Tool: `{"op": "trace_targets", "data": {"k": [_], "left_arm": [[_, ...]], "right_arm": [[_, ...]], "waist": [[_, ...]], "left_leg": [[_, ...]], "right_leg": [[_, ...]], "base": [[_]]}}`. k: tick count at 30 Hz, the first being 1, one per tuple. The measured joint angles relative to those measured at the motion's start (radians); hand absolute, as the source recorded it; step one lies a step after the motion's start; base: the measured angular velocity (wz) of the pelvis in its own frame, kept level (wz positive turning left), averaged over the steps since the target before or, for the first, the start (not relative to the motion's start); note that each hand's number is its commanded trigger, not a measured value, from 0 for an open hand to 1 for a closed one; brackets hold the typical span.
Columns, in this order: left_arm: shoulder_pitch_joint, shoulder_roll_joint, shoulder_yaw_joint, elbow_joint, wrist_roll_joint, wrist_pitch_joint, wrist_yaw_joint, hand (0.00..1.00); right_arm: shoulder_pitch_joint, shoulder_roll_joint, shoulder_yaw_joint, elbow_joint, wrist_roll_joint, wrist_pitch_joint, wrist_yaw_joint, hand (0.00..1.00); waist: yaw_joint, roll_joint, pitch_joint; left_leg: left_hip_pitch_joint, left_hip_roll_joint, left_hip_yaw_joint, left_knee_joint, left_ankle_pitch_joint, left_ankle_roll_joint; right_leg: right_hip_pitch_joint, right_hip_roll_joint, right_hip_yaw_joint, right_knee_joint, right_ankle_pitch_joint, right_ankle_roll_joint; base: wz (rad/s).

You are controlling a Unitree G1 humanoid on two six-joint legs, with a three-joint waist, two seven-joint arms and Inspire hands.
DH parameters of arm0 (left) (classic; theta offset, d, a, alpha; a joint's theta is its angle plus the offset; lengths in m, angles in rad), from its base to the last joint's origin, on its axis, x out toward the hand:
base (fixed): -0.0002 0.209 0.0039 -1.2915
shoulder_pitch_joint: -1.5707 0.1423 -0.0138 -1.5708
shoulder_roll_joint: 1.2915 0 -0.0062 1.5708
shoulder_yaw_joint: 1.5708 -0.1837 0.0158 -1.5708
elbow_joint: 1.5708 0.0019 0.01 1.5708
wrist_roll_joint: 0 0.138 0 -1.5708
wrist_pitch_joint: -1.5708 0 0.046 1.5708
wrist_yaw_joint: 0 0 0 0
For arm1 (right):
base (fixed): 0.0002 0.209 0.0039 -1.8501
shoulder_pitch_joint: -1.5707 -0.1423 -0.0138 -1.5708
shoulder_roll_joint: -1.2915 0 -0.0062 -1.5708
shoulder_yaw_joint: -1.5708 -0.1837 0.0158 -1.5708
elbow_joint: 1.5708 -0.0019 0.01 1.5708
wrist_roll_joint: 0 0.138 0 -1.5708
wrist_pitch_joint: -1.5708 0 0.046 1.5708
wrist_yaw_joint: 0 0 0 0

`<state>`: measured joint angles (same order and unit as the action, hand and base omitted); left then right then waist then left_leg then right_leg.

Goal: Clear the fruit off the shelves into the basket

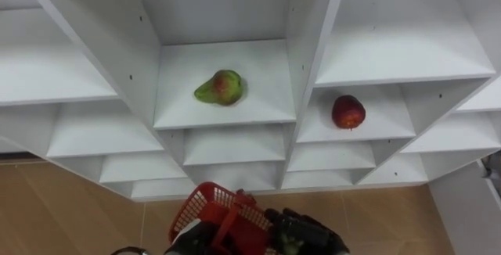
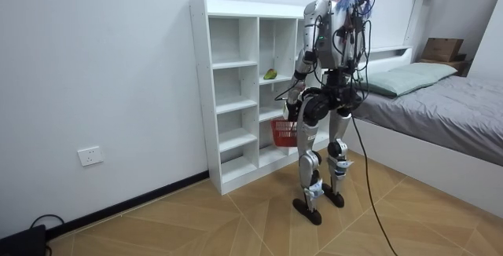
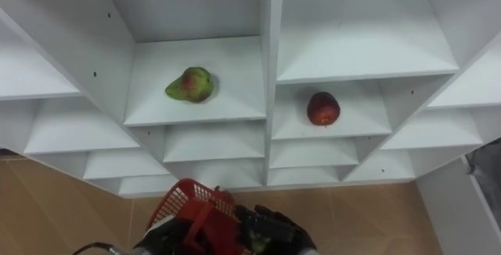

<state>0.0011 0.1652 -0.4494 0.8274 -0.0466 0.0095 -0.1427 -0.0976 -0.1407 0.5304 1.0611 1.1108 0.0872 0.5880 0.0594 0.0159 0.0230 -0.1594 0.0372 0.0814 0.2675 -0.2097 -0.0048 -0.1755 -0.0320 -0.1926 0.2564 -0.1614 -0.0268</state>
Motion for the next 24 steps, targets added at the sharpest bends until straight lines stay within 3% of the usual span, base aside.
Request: {"op": "trace_targets", "data": {"k": [7, 24], "left_arm": [[-0.002, 0.000, -0.001, 0.014, 0.000, 0.005, 0.000, 1.00], [-0.036, -0.020, 0.004, 0.019, -0.001, 0.005, 0.005, 1.00]], "right_arm": [[-0.001, 0.019, 0.017, 0.033, 0.001, 0.001, -0.003, 1.00], [0.000, 0.024, 0.017, 0.034, 0.001, -0.001, -0.002, 1.00]], "waist": [[0.000, 0.000, 0.0051], [-0.001, -0.002, 0.0061]], "left_leg": [[-0.004, 0.000, 0.000, 0.001, 0.003, -0.001], [-0.001, 0.000, 0.002, -0.008, 0.003, -0.001]], "right_leg": [[-0.002, -0.001, -0.002, -0.003, 0.000, 0.000], [-0.003, 0.001, -0.001, -0.008, 0.001, -0.001]], "base": [[0.00], [0.00]]}}
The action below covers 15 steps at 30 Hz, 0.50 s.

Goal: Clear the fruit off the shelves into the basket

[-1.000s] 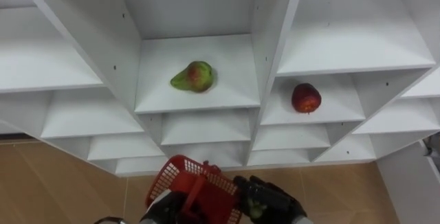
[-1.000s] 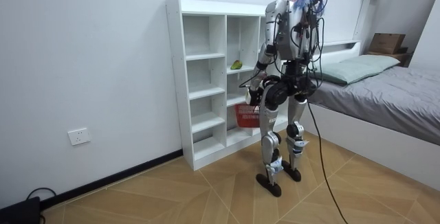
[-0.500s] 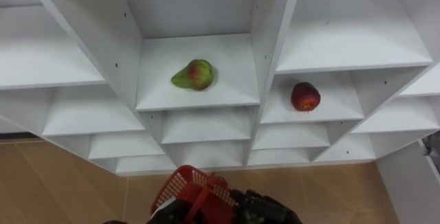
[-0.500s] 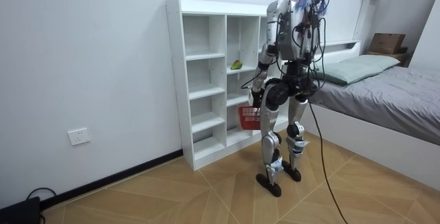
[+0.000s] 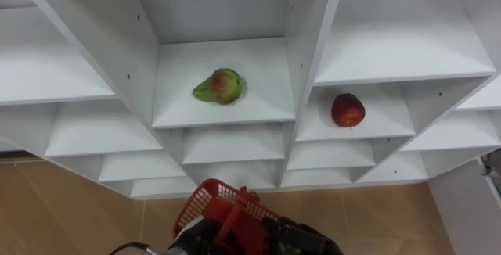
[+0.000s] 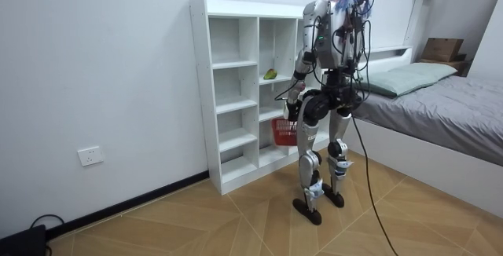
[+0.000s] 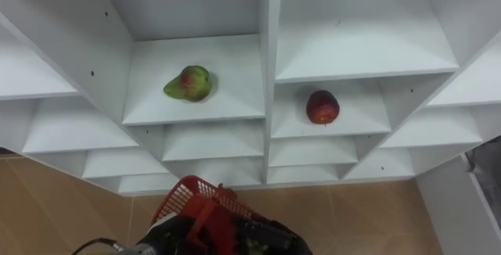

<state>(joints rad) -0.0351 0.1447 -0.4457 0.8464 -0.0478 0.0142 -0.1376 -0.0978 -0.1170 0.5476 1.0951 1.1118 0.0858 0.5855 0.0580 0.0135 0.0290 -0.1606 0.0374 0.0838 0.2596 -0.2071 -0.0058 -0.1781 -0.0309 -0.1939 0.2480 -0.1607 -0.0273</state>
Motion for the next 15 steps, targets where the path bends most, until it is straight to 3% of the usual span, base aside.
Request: {"op": "trace_targets", "data": {"k": [14, 15], "left_arm": [[0.000, -0.003, -0.008, 0.018, 0.000, -0.001, 0.028, 1.00], [0.000, -0.004, -0.008, 0.018, 0.000, -0.001, 0.028, 1.00]], "right_arm": [[0.003, 0.002, 0.020, 0.043, 0.001, 0.000, 0.000, 1.00], [0.003, 0.002, 0.020, 0.043, 0.001, 0.000, 0.000, 0.66]], "waist": [[0.000, -0.003, -0.0010], [0.000, -0.003, -0.0010]], "left_leg": [[0.002, 0.000, 0.001, -0.001, 0.000, 0.000], [0.002, 0.000, 0.001, -0.001, 0.000, 0.000]], "right_leg": [[0.004, 0.001, 0.000, -0.006, 0.000, 0.000], [0.004, 0.002, 0.000, -0.006, 0.001, 0.000]], "base": [[0.00], [0.00]]}}
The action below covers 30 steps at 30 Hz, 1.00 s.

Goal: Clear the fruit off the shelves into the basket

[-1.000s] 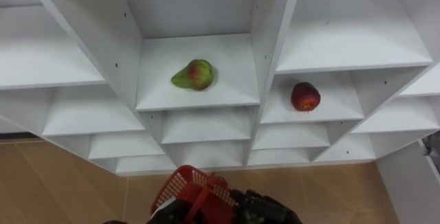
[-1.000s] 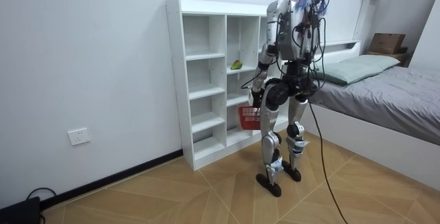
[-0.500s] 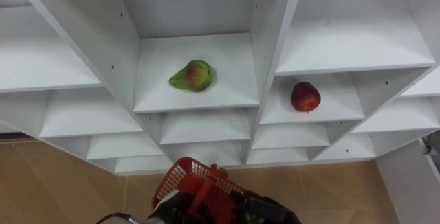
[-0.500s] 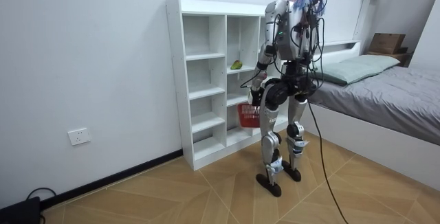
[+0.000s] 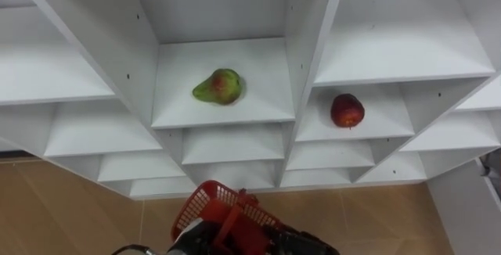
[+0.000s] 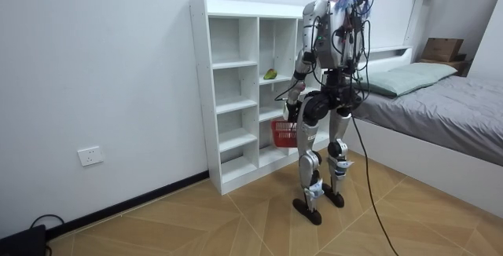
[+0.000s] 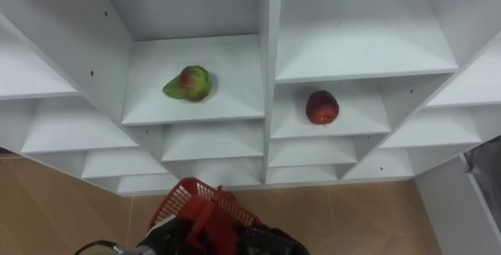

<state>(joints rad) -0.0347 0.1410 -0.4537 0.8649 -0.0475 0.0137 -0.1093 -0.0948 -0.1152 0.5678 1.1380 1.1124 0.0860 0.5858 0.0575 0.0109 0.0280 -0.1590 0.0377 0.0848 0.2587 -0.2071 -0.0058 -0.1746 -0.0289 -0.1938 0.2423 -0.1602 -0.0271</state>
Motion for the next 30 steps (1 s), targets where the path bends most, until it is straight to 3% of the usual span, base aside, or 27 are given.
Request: {"op": "trace_targets", "data": {"k": [1, 2, 7, 20, 30], "left_arm": [[0.000, -0.002, 0.000, 0.000, 0.000, 0.000, 0.002, 1.00], [0.000, -0.003, 0.000, 0.000, 0.001, 0.000, 0.004, 1.00], [0.000, -0.017, -0.004, 0.018, 0.021, -0.005, 0.013, 1.00], [0.000, -0.015, -0.003, 0.020, 0.018, -0.008, 0.014, 1.00], [-0.003, -0.016, -0.004, 0.042, 0.007, -0.006, 0.018, 1.00]], "right_arm": [[0.000, 0.000, 0.000, 0.001, 0.000, 0.000, 0.000, 0.20], [0.000, 0.000, 0.000, 0.001, 0.000, 0.000, 0.000, 0.00], [0.000, 0.001, 0.001, 0.009, 0.000, 0.000, 0.000, 0.00], [-0.002, 0.004, -0.001, 0.025, 0.001, -0.001, -0.003, 0.00], [-0.004, 0.005, -0.023, 0.029, 0.067, 0.001, -0.021, 0.00]], "waist": [[0.000, 0.000, 0.0000], [0.000, 0.000, 0.0000], [0.001, 0.001, 0.0000], [0.001, 0.001, 0.0000], [-0.021, -0.001, -0.0006]], "left_leg": [[0.000, 0.000, 0.000, 0.000, 0.000, 0.000], [0.000, 0.000, 0.000, 0.000, 0.000, 0.000], [0.001, 0.001, 0.000, 0.000, 0.000, 0.000], [0.005, 0.001, 0.005, 0.000, 0.004, -0.001], [0.014, 0.001, 0.012, -0.009, 0.004, -0.001]], "right_leg": [[0.000, 0.001, 0.000, 0.000, 0.000, 0.000], [0.000, 0.001, 0.000, 0.000, 0.000, 0.000], [0.001, 0.002, -0.001, 0.000, 0.004, -0.001], [-0.001, -0.003, 0.005, 0.003, 0.005, -0.002], [0.003, -0.001, 0.014, 0.000, 0.005, -0.001]], "base": [[0.00], [0.00], [0.00], [0.00], [-0.01]]}}
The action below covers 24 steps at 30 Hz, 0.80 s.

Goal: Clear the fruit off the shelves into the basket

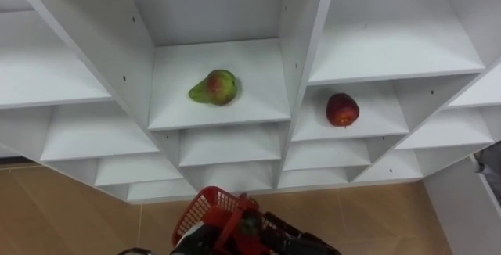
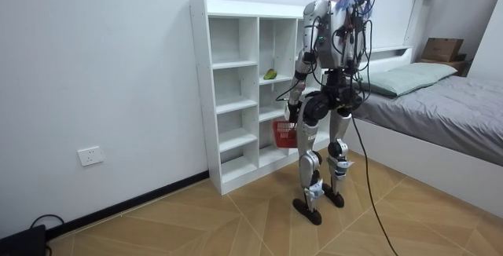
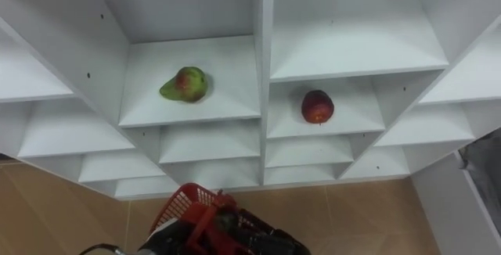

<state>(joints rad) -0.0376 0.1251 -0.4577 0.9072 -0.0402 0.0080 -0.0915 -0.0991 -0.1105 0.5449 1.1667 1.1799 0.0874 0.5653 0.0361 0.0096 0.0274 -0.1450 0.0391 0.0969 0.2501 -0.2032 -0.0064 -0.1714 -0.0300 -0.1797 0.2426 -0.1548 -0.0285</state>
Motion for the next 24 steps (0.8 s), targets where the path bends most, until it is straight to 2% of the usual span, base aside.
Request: {"op": "trace_targets", "data": {"k": [6, 24], "left_arm": [[-0.025, 0.000, -0.001, 0.043, -0.008, 0.000, 0.003, 1.00], [-0.025, 0.000, -0.017, 0.050, -0.006, -0.001, 0.022, 1.00]], "right_arm": [[0.001, 0.002, -0.003, 0.004, 0.014, 0.002, -0.009, 0.00], [0.002, 0.004, -0.009, 0.014, 0.036, 0.000, -0.019, 0.00]], "waist": [[-0.007, -0.001, -0.0002], [-0.004, 0.000, -0.0007]], "left_leg": [[0.002, 0.000, 0.004, 0.000, 0.000, 0.000], [0.018, 0.000, 0.007, -0.007, 0.000, 0.000]], "right_leg": [[0.001, 0.003, 0.004, 0.000, 0.001, 0.000], [0.013, 0.004, 0.006, -0.005, 0.001, 0.001]], "base": [[-0.01], [0.00]]}}
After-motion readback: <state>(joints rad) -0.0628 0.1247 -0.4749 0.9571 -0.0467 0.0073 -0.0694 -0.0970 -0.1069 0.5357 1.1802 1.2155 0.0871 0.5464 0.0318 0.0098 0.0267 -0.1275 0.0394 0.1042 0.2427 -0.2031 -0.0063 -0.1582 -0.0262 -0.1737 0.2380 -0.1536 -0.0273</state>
